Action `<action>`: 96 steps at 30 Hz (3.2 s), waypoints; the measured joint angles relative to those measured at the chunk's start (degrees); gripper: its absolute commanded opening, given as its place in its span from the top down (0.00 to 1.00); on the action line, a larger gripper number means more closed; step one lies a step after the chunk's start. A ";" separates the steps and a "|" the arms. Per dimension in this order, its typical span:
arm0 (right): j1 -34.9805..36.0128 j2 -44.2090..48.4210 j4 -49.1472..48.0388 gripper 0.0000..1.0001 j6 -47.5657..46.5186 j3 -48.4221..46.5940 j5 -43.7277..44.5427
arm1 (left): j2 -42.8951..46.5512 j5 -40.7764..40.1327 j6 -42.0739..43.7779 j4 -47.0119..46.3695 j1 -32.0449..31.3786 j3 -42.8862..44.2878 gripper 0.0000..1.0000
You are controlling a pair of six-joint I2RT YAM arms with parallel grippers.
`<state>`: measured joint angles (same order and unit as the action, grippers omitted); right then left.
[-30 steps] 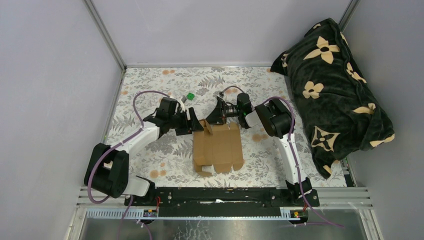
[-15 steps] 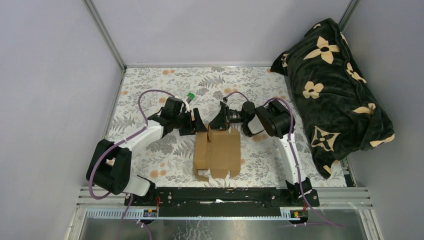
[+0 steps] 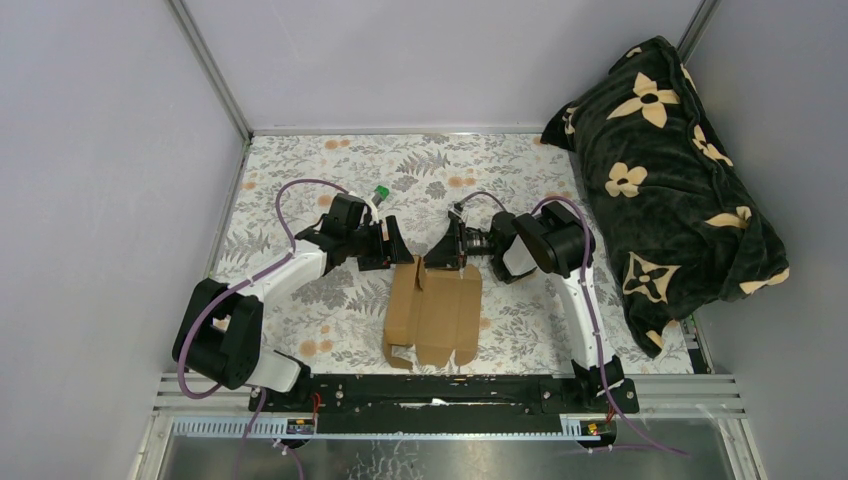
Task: Fold the paper box
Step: Fold the paper box at the center of the board.
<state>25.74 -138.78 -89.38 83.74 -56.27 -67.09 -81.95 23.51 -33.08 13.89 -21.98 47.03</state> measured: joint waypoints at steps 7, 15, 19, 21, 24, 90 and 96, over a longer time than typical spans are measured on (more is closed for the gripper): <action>-0.28 2.69 -0.11 0.51 -5.16 2.78 0.00 | -0.15 0.04 0.02 -0.04 0.00 0.00 0.23; -0.28 2.99 -0.59 0.50 -9.70 3.17 -0.28 | -1.27 0.63 0.00 -0.33 0.00 0.15 0.23; -0.28 2.99 -0.92 0.54 -10.40 2.73 -1.03 | -1.84 0.98 0.00 -0.72 0.00 0.24 0.23; -0.22 2.99 -0.96 0.54 -10.67 2.54 -1.14 | -1.99 1.07 0.00 -0.79 0.00 0.35 0.23; 0.02 3.04 -0.79 0.54 -12.37 2.58 -1.07 | -2.21 1.11 0.02 -0.81 0.00 0.70 0.23; 8.57 21.64 48.70 0.42 -74.58 -0.28 19.63 | -8.48 1.90 3.96 -0.55 0.66 2.78 0.24; 8.85 21.40 47.34 0.53 -74.29 -1.31 18.78 | -8.76 1.99 4.37 -0.44 0.66 2.84 0.24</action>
<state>34.59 -117.38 -42.04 9.45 -57.58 -48.31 -90.72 25.50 -28.71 13.45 -21.32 49.87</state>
